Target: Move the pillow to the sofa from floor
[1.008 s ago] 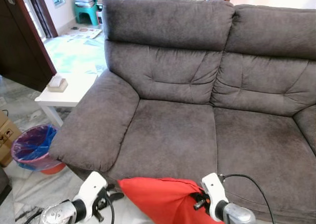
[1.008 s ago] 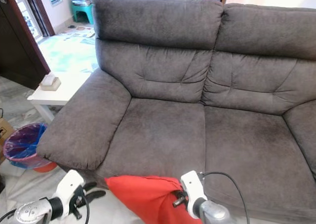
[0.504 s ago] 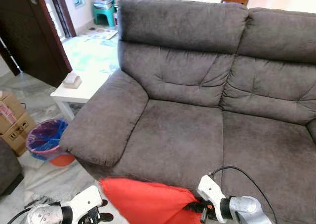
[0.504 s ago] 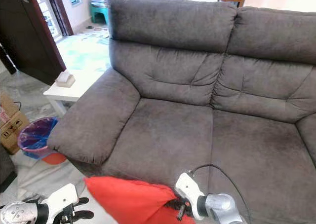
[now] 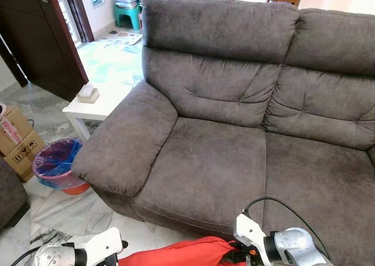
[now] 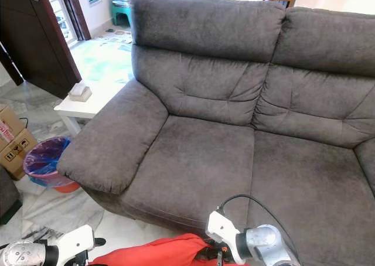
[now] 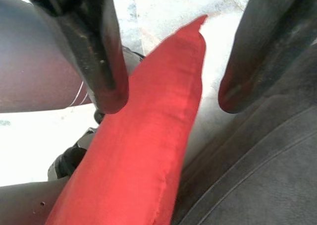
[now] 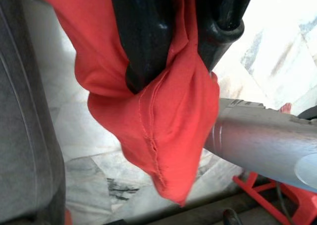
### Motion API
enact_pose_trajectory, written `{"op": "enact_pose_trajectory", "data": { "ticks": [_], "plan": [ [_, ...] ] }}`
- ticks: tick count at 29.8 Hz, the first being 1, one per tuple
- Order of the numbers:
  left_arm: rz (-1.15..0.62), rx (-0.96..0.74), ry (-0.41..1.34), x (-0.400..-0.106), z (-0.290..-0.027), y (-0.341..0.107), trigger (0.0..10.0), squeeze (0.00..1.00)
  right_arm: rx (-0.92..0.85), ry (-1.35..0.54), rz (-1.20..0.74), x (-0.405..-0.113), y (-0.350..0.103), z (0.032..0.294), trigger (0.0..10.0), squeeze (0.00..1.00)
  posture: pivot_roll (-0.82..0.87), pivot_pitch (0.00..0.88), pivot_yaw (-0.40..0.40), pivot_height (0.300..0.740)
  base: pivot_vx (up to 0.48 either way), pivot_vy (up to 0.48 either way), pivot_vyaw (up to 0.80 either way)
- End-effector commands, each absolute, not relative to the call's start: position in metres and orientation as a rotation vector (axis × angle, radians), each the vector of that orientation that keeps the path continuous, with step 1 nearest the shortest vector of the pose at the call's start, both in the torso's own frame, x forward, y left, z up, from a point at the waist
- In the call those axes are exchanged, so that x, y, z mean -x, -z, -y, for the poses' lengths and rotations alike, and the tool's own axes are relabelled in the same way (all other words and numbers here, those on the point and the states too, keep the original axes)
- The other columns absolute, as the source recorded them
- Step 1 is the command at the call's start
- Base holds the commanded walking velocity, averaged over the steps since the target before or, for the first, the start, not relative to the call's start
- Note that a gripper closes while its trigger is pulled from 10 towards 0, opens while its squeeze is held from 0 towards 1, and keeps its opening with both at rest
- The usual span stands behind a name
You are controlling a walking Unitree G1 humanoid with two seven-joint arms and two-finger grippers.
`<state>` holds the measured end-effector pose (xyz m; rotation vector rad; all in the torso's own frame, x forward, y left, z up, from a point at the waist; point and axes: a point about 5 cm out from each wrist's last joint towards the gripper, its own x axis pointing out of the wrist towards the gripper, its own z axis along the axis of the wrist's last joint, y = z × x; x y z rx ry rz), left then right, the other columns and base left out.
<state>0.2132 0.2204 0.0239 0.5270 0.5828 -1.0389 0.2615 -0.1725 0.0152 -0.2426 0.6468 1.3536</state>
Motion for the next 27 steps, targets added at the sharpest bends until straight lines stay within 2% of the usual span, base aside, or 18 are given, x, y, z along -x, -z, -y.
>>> {"op": "enact_pose_trajectory", "data": {
  "ticks": [1,27],
  "plan": [
    [-0.600,-0.524,1.069,-0.211,-0.220,-0.021,10.0,1.00,0.232,-1.399,-0.511,-0.273,-0.034,0.163,10.0,0.00,0.13,0.086,0.026,0.740,0.000,0.000,0.00],
    [-0.668,-0.602,1.162,-0.206,-0.229,-0.009,10.0,1.00,0.193,-1.530,-0.436,-0.271,-0.057,0.164,10.0,0.00,0.12,0.092,0.019,0.740,0.000,0.000,0.00]
  ]
}}
